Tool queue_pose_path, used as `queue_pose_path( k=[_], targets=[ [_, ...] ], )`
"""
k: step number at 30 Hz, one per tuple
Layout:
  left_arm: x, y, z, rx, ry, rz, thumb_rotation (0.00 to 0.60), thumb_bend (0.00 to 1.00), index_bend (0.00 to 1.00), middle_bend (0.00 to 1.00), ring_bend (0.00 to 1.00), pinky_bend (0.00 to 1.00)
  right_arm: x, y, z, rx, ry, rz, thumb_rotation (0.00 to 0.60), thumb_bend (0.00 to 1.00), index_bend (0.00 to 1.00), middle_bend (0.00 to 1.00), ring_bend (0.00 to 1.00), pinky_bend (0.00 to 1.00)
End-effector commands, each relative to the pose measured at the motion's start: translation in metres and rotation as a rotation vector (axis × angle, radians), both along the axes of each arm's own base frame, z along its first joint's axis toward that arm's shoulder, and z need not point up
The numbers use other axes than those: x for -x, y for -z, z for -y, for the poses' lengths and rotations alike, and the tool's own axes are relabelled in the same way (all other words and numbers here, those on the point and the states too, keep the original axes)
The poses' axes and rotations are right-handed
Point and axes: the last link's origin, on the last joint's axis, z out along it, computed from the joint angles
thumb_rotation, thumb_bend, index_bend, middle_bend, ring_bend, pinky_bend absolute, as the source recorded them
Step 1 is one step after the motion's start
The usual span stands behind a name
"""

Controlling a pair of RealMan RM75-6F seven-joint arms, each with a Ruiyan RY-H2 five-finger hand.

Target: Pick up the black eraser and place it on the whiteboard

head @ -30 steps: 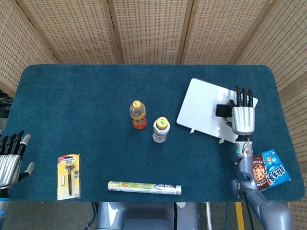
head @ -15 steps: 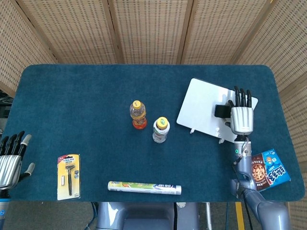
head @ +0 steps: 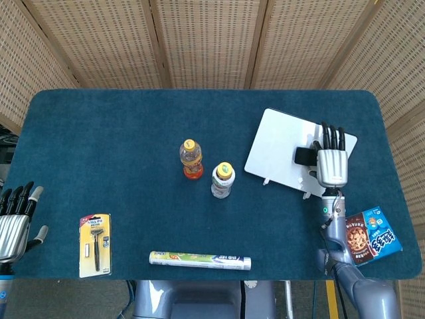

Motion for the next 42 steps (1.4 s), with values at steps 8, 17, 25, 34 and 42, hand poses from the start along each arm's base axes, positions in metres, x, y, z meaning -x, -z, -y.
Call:
queue_pose_path(
  k=[8,17,25,34,42],
  targets=[
    [0.000,0.000,0.000,0.001,-0.001,-0.001,0.600,0.33,0.00,0.00,0.00,0.00,0.003,0.001,0.000,-0.009,0.012,0.016,0.600,0.16,0.48,0.01,0.00,0.00],
    [0.000,0.000,-0.001,0.003,-0.009,-0.001,0.600,0.33,0.00,0.00,0.00,0.00,0.008,-0.003,0.000,-0.008,0.018,0.020,0.600,0.15,0.28,0.00,0.00,0.00],
    [0.000,0.000,-0.001,0.002,-0.007,-0.001,0.600,0.33,0.00,0.00,0.00,0.00,0.010,-0.006,-0.002,-0.006,0.018,0.027,0.600,0.14,0.19,0.00,0.00,0.00],
    [0.000,0.000,-0.001,0.001,-0.007,0.002,0.600,0.33,0.00,0.00,0.00,0.00,0.010,-0.008,-0.015,0.012,-0.012,0.061,0.600,0.13,0.10,0.00,0.00,0.00],
    [-0.001,-0.001,-0.001,-0.003,-0.004,0.009,0.600,0.33,0.00,0.00,0.00,0.00,0.013,-0.017,-0.040,0.027,-0.054,0.089,0.600,0.10,0.06,0.00,0.00,0.00]
  ],
)
